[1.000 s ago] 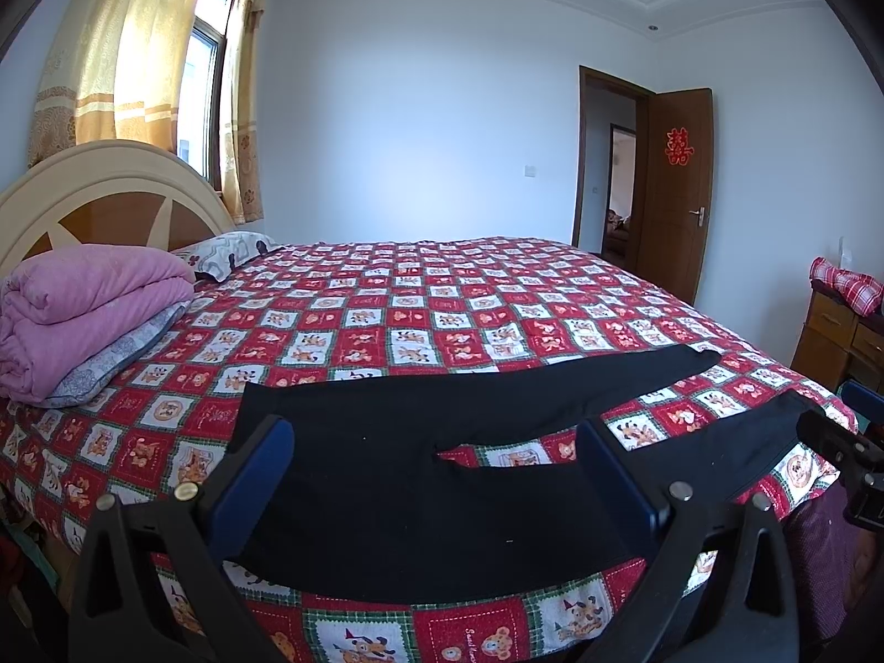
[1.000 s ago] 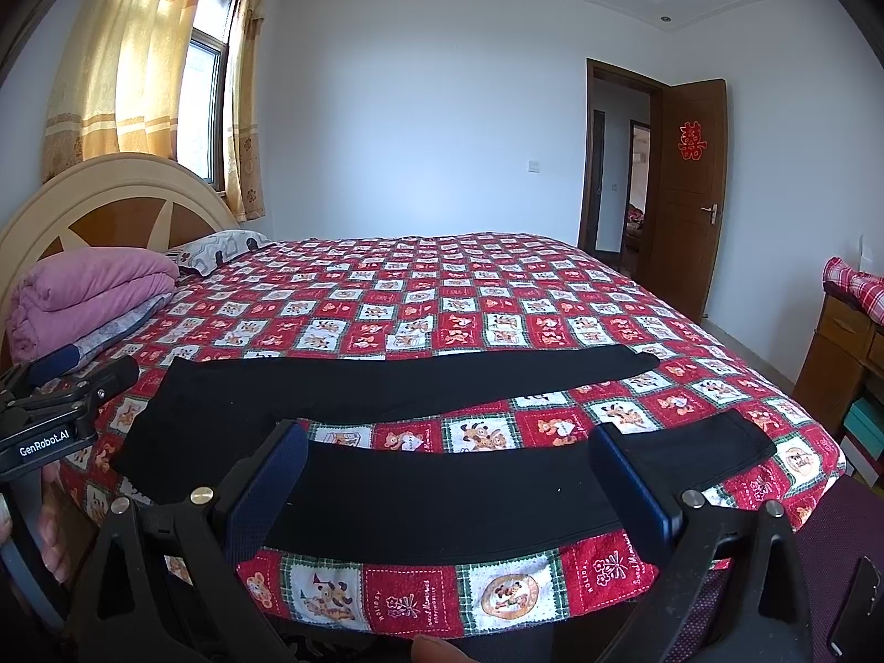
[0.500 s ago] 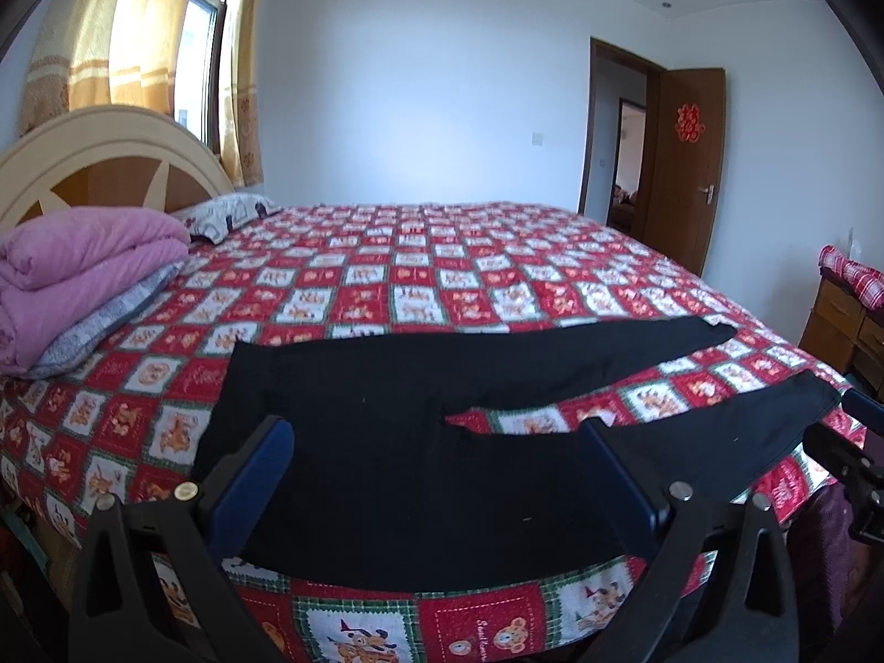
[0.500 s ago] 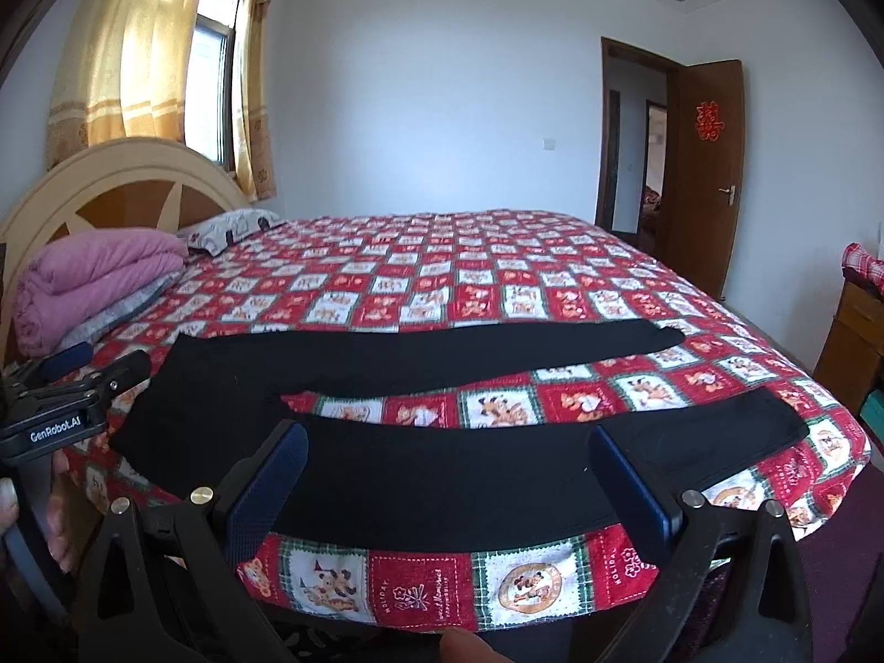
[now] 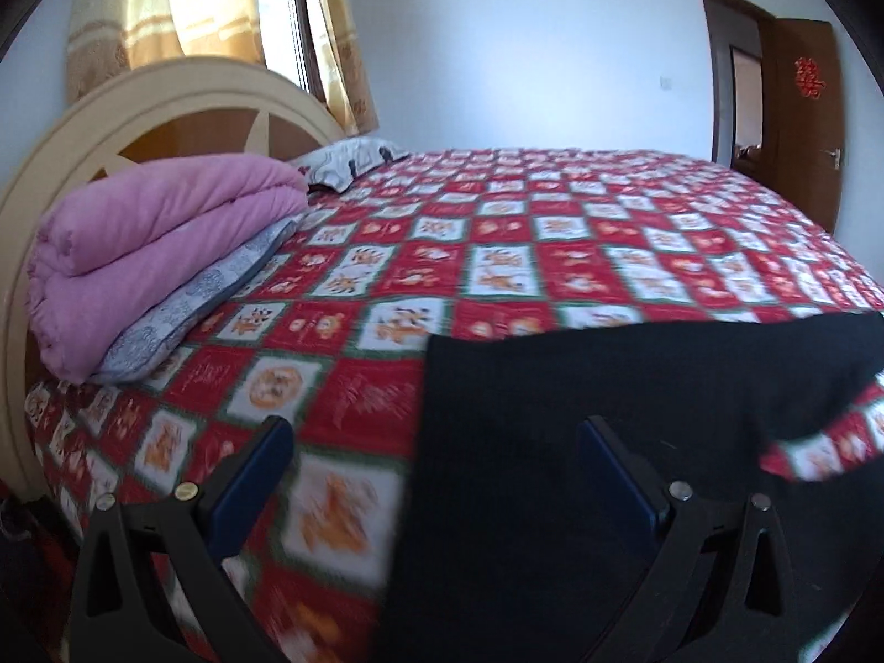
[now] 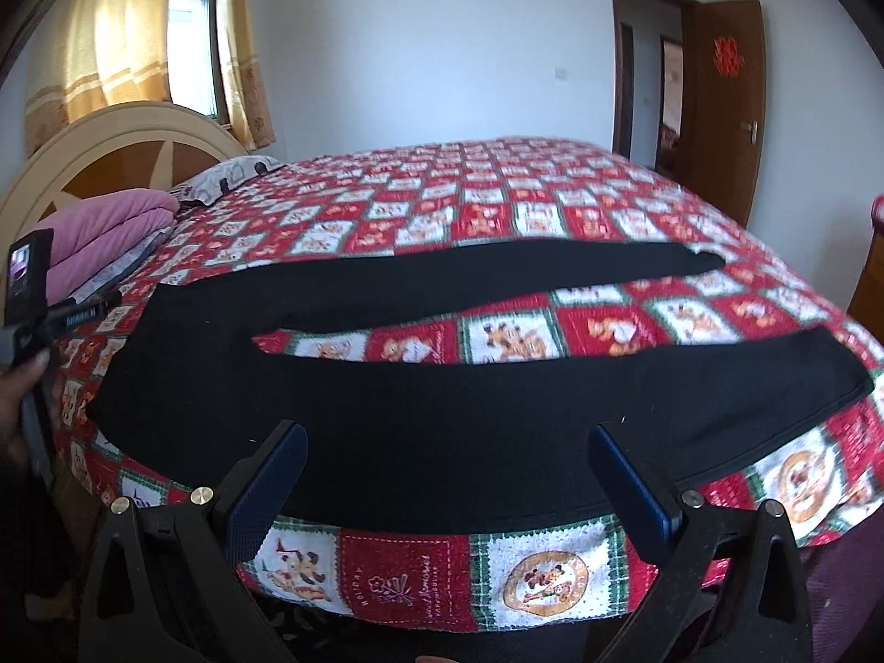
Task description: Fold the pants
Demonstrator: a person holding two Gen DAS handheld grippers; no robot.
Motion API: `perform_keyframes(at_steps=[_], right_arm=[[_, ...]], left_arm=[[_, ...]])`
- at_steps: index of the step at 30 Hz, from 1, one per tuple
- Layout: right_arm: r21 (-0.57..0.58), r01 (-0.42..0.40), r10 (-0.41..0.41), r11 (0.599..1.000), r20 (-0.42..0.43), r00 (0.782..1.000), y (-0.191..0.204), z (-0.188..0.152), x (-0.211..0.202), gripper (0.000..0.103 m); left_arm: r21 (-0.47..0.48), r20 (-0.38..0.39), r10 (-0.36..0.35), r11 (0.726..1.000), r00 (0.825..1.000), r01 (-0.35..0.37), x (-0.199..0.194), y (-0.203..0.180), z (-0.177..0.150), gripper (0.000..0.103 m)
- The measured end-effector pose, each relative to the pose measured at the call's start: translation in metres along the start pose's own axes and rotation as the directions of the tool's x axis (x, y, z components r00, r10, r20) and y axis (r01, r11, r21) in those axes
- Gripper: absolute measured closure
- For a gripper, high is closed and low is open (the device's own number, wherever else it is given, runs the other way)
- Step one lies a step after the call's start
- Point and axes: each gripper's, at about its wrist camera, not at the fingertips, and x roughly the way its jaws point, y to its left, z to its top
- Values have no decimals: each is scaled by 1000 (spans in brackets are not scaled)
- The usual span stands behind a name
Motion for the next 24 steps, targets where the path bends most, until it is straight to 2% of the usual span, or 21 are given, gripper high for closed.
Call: perform_keyframes(at_steps=[4, 9, 10, 12, 14, 16, 17, 18, 20, 21, 22, 24], right_arm=[[17, 16, -16, 1000, -40, 999, -9, -5, 17, 1], [42, 29, -26, 999, -72, 997, -25, -4, 31, 1], [47, 33, -29, 998, -74, 997, -28, -3, 33, 1], [43, 47, -43, 998, -79, 996, -35, 0, 37, 1], [39, 65, -61, 997, -81, 995, -41, 3, 39, 1], [37, 79, -76, 996, -81, 994, -48, 5, 41, 1], [36, 86, -83, 996, -82, 993, -50, 6, 42, 1], [33, 95, -91, 995, -83, 992, -54, 7, 43, 1], [31, 106, -103, 994, -81, 991, -60, 9, 45, 2], [32, 108, -106, 994, -78, 991, -64, 11, 46, 2], [35, 110, -107, 993, -77, 991, -68, 14, 47, 4], [45, 109, -105, 993, -74, 992, -78, 21, 49, 19]], left_arm=[[-12, -49, -74, 997, 996, 73, 36, 9, 15, 0], [-18, -117, -123, 992, 985, 122, 84, 9, 27, 1], [-41, -137, -154, 988, 979, 150, 97, 11, 28, 2], [-62, -169, -179, 983, 969, 170, 113, 12, 30, 13], [-80, -182, -198, 979, 963, 186, 126, 13, 33, 14], [-81, -197, -212, 977, 957, 199, 133, 13, 33, 20], [-76, -212, -215, 976, 953, 203, 137, 11, 33, 27], [-79, -220, -222, 975, 950, 210, 140, 11, 33, 41], [-90, -246, -265, 964, 932, 251, 146, 10, 29, 62], [-91, -244, -262, 965, 934, 247, 147, 11, 28, 63], [-96, -228, -276, 961, 934, 261, 145, 12, 28, 66], [-113, -217, -310, 950, 926, 292, 144, 16, 28, 80]])
